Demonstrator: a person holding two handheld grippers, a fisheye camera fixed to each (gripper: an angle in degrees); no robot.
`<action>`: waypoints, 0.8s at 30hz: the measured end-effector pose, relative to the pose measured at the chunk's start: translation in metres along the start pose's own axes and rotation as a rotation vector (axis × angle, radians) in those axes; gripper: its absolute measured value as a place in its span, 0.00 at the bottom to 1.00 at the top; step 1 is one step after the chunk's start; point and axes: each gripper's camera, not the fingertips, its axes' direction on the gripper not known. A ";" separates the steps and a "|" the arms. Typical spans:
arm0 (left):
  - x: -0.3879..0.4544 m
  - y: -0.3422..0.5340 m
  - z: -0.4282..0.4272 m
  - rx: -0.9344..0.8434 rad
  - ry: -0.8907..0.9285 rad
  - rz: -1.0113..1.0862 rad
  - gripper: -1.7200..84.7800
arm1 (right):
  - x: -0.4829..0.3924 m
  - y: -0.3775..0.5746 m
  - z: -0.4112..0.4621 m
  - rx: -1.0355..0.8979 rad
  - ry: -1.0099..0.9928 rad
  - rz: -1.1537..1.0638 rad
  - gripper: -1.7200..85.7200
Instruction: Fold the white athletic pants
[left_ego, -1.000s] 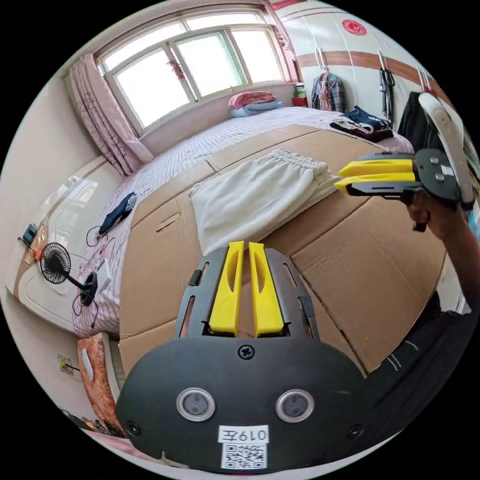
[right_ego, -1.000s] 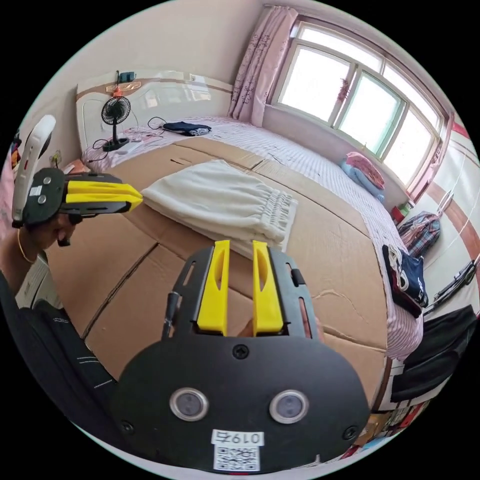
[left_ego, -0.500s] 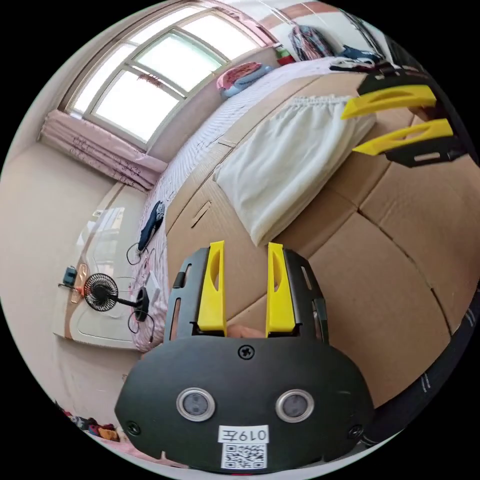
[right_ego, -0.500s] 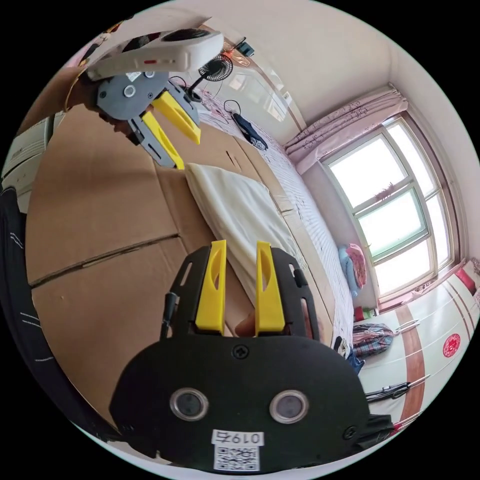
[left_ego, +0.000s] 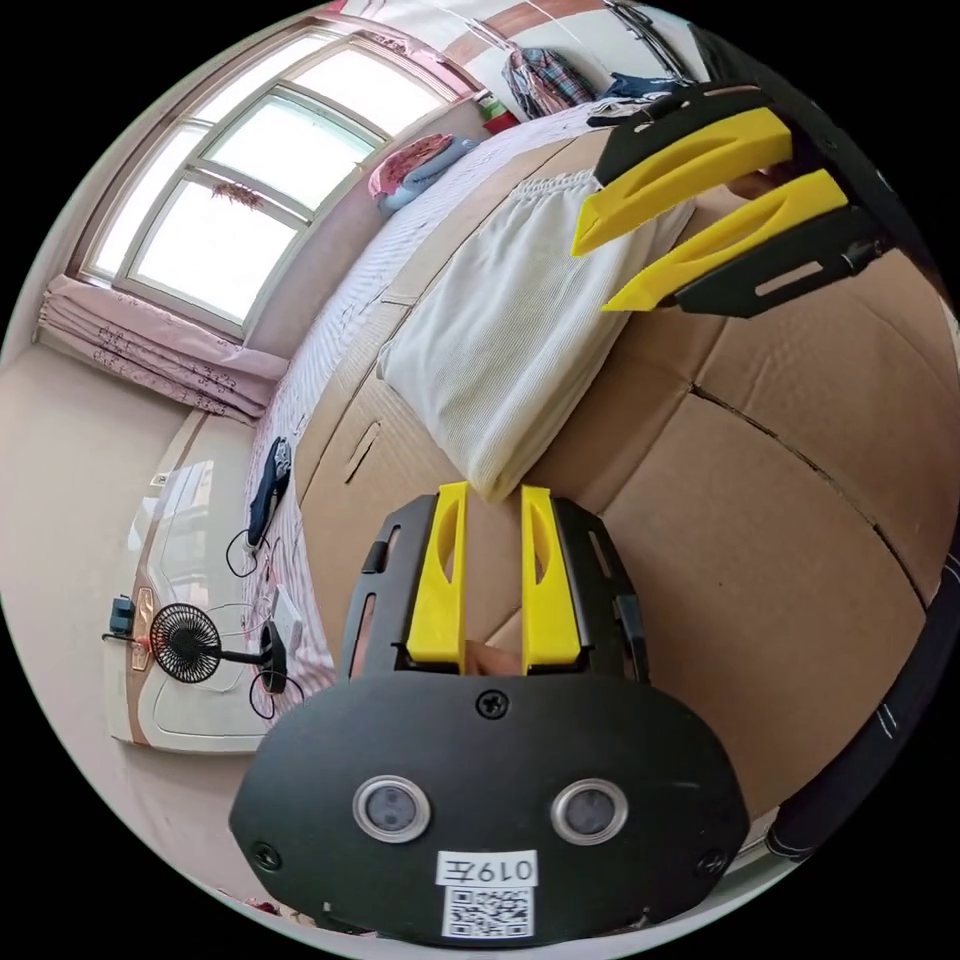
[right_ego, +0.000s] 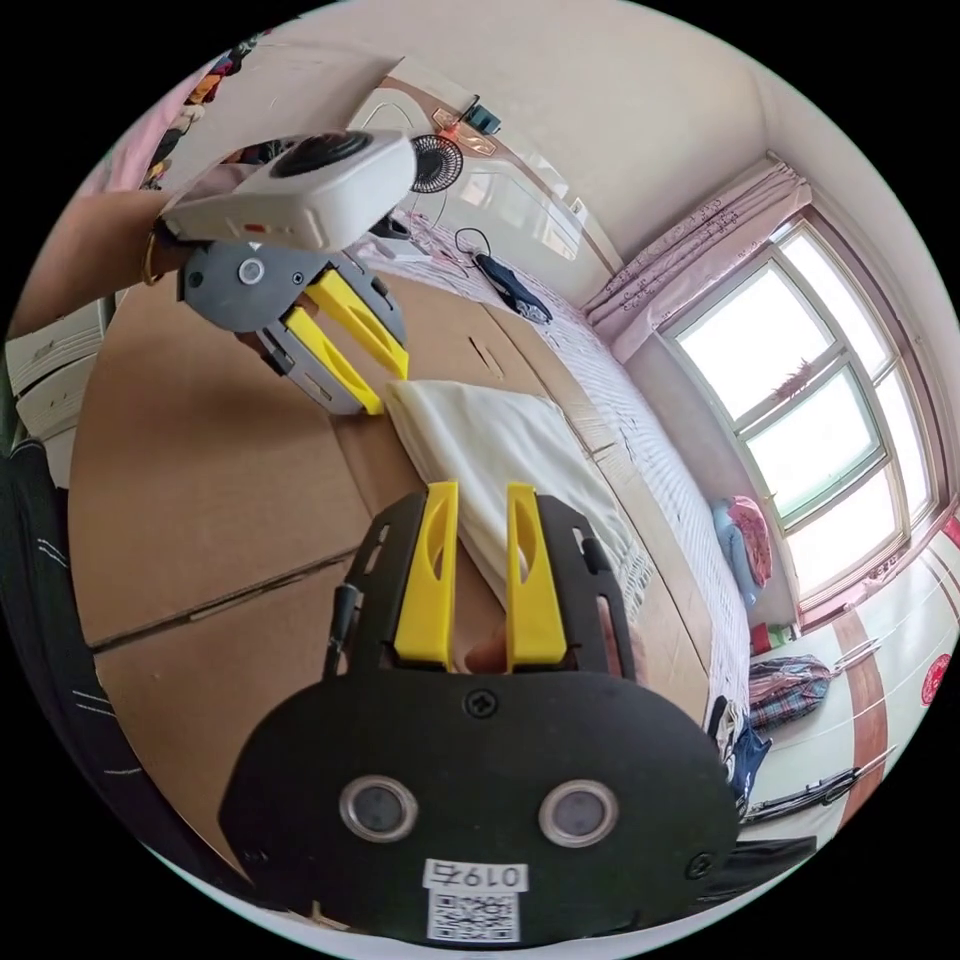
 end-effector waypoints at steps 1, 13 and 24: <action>0.003 -0.002 0.009 -0.015 -0.015 0.011 0.07 | -0.002 -0.004 -0.001 0.003 -0.004 0.002 0.11; -0.049 0.011 0.049 0.089 0.215 -0.048 0.03 | -0.076 -0.055 0.003 0.042 0.177 -0.205 0.19; -0.077 0.056 0.149 0.090 0.413 -0.238 0.08 | -0.091 -0.076 0.004 0.026 0.212 -0.049 0.09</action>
